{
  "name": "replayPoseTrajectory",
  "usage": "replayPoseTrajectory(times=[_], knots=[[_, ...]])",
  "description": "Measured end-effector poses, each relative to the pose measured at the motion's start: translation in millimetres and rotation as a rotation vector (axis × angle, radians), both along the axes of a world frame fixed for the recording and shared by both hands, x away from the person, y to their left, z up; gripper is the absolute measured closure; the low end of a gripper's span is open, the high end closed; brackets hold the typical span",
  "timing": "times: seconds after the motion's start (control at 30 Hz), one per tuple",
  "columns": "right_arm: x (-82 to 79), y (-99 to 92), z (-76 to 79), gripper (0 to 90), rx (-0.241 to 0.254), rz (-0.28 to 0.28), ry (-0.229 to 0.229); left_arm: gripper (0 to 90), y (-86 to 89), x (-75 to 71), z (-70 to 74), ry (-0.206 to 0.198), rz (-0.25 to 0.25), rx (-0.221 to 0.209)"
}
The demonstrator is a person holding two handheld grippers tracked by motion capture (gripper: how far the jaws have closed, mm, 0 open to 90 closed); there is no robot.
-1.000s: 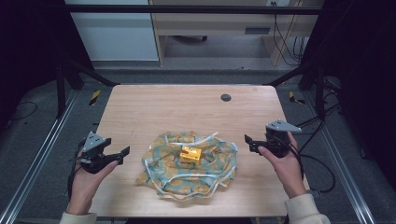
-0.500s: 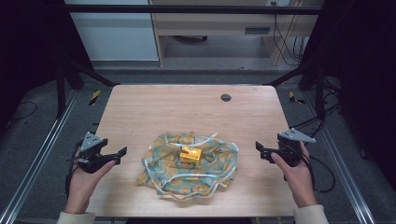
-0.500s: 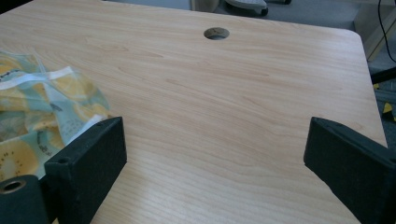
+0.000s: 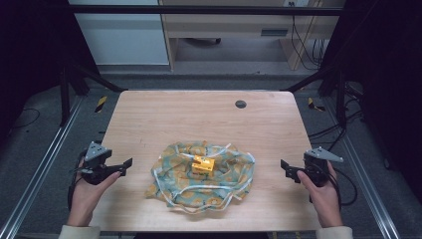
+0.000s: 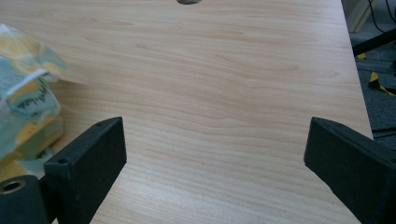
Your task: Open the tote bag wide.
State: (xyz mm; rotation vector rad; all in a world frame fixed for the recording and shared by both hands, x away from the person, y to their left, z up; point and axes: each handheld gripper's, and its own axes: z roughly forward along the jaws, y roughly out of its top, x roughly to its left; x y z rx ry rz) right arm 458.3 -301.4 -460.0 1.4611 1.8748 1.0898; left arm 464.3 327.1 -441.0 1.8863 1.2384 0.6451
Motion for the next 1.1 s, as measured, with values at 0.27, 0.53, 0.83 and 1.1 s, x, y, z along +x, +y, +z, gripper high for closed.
replayPoseTrajectory(times=[0.27, 0.53, 0.83, 1.1], knots=[[-3.4, -3.5, -10.4, 5.8, -0.009, -0.007, 0.025, 12.1, 2.6, 3.2, -9.1, 0.034, -0.002, 0.031], [-4.5, -0.6, -17.3, 5.8, -0.013, 0.005, 0.05, 11.2, 2.3, 6.0, -17.3, 0.067, -0.007, 0.062], [-5.0, 6.6, -23.5, 5.7, -0.032, 0.027, 0.071, 10.5, 1.6, 8.2, -24.0, 0.097, -0.016, 0.091], [-10.5, 22.0, -31.0, 5.8, -0.077, 0.069, 0.101, 9.1, -2.9, 9.1, -29.1, 0.093, -0.023, 0.139]])
